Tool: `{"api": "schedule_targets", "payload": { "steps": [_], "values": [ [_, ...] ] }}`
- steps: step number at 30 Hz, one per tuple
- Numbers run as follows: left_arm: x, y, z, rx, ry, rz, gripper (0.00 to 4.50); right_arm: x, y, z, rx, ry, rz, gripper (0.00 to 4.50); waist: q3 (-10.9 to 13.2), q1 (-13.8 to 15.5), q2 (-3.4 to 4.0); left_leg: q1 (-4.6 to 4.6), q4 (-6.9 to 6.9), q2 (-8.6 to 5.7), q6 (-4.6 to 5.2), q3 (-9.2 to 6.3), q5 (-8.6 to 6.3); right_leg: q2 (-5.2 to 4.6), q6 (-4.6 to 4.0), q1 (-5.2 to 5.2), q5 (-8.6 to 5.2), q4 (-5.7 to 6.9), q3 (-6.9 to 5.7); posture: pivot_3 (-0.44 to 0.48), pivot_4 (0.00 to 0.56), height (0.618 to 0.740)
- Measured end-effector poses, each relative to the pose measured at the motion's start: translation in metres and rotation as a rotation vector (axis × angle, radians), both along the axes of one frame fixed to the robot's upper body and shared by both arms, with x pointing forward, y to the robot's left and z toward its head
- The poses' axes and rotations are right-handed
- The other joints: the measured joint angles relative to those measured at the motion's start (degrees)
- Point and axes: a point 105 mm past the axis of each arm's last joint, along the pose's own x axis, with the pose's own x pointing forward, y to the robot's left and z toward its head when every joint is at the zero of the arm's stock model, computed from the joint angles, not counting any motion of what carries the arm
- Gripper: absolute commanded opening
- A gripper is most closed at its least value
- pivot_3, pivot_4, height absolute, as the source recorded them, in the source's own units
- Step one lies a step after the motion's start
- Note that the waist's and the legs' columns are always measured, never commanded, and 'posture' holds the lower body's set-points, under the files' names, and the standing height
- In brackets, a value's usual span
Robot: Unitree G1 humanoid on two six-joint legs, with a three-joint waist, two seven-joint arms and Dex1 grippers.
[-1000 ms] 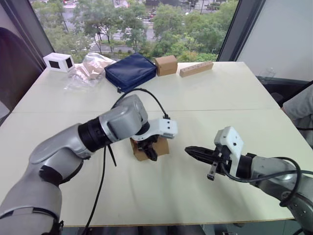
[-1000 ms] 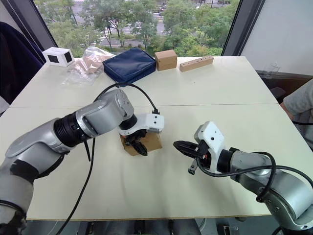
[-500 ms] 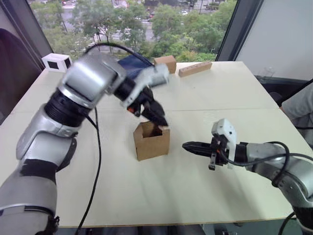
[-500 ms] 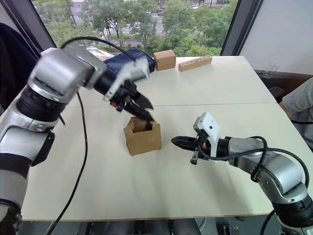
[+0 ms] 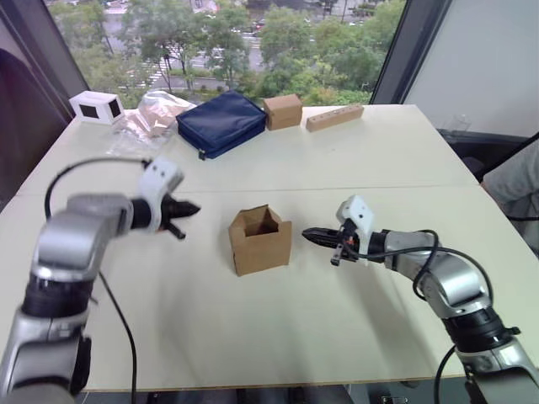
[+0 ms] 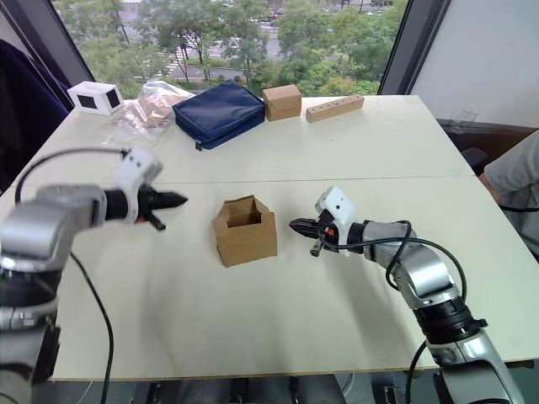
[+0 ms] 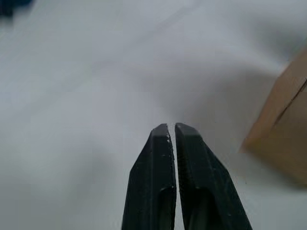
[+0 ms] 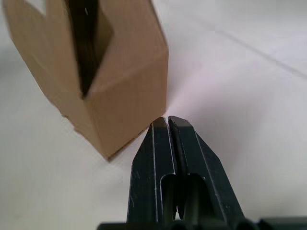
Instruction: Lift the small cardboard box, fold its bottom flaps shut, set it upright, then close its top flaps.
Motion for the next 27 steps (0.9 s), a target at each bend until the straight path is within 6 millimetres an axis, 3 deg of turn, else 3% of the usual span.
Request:
{"api": "schedule_targets", "payload": {
  "steps": [2,4,7,17,27],
  "values": [
    [-0.008,0.0,-0.002,0.02,-0.029,0.008,0.06,0.01,0.004,-0.001,-0.011,-0.024,-0.022,0.0,0.0,-0.2,0.03,0.1,-0.02,-0.04,0.01,0.04,-0.01,-0.04,0.0,0.06,0.0,0.0,0.03,0.0,0.15,0.74],
    [-0.018,-0.002,-0.018,0.023,-0.018,0.013,0.06,0.017,0.0,-0.006,-0.02,-0.018,-0.052,0.0,-0.1,-0.1,0.11,0.13,-0.1,-0.07,0.02,0.04,-0.02,-0.07,0.0,0.06,0.0,-0.02,0.03,0.0,0.15,0.74],
    [-0.024,-0.011,-0.039,-0.024,0.007,0.022,0.06,0.014,0.004,-0.014,-0.032,0.006,-0.023,0.0,-0.1,0.3,0.08,0.06,-0.1,-0.06,0.02,0.02,-0.02,-0.07,0.0,0.01,0.0,-0.02,0.01,0.0,0.15,0.74],
    [-0.036,-0.055,-0.046,-0.072,-0.044,-0.16,0.06,-0.002,0.014,-0.021,-0.033,0.028,0.038,0.0,-0.1,0.0,0.1,0.11,-0.13,-0.06,0.02,0.02,-0.02,-0.07,-0.01,0.05,0.0,-0.03,0.01,0.0,0.15,0.74],
    [-0.038,-0.071,-0.052,-0.14,-0.027,-0.25,0.06,-0.025,-0.005,-0.025,-0.072,0.066,-0.021,0.0,-0.1,0.0,0.11,0.12,-0.13,-0.06,0.03,0.02,-0.02,-0.07,-0.01,0.07,0.0,-0.04,0.01,0.0,0.15,0.74]
  ]
}}
